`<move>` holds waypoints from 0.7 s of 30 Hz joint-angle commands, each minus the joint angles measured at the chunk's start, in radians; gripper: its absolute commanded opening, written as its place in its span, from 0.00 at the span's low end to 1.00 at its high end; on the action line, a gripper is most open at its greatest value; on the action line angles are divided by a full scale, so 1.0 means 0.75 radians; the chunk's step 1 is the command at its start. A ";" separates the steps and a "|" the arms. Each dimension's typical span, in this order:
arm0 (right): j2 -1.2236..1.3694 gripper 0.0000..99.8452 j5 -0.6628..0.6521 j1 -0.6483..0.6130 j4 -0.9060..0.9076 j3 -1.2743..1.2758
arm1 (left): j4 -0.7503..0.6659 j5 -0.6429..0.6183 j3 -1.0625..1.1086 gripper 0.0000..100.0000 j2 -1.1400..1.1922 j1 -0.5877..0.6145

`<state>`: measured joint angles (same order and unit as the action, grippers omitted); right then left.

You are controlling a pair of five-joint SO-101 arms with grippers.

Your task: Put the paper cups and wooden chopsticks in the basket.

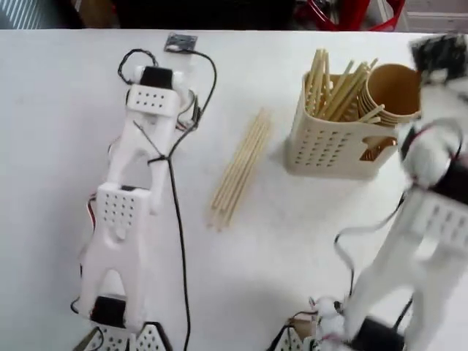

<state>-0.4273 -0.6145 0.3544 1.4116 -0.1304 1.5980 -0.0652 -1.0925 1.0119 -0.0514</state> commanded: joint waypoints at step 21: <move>1.181 0.24 0.149 -0.036 0.408 -1.590 | -0.014 -0.004 -0.172 0.13 0.097 0.011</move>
<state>0.5808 -0.5224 0.3514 1.7123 -1.3088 1.5934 -0.0652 -1.1722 1.0994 -0.0422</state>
